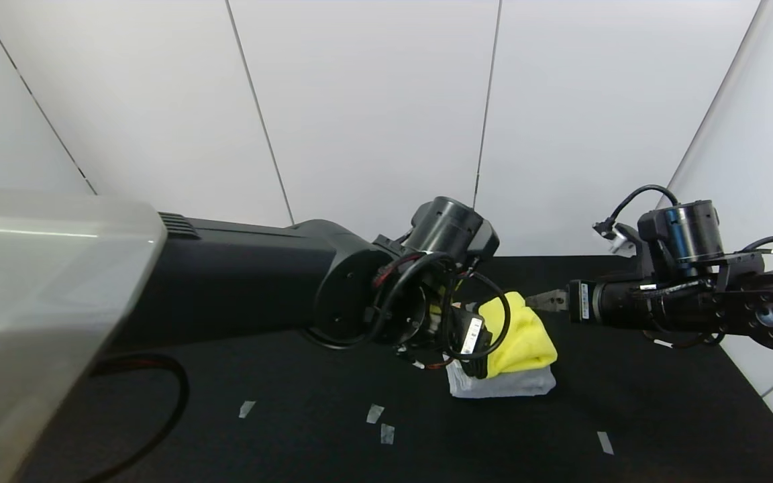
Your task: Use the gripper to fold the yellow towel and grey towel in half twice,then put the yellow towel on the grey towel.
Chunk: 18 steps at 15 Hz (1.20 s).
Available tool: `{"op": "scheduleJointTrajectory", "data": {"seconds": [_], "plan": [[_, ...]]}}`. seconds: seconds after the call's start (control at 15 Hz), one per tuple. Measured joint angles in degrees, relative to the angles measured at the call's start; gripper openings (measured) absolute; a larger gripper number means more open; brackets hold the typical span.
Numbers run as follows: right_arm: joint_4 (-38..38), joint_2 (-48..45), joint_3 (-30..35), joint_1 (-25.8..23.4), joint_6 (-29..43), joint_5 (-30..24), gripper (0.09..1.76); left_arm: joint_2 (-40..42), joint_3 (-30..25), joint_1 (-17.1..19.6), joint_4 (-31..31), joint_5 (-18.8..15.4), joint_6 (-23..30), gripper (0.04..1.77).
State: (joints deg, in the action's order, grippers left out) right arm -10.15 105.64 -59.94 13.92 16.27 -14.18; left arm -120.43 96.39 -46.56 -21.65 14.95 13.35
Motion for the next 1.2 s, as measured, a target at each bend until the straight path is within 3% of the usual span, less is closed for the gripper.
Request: {"op": "scheduleJointTrajectory", "data": {"seconds": [0.4, 0.73, 0.93, 1.2], "plan": [[1.4, -6.23, 3.24, 1.65, 0.06, 0.39, 1.7, 12.46, -11.93, 3.5, 1.01, -0.3, -0.77, 1.7], [11.04, -17.31, 5.56, 2.08, 0.0, 0.83, 1.7, 26.0, -23.27, 5.99, 2.94, -0.33, -5.5, 1.7], [15.73, -24.77, 6.97, 2.74, -0.02, 4.88, 1.7, 34.68, -29.42, 8.55, 3.45, -0.5, -9.79, 1.71], [18.58, -34.39, 9.92, 4.43, -0.6, 10.76, 1.7, 46.24, -36.17, 15.34, 3.27, -0.88, -13.53, 1.71]]}}
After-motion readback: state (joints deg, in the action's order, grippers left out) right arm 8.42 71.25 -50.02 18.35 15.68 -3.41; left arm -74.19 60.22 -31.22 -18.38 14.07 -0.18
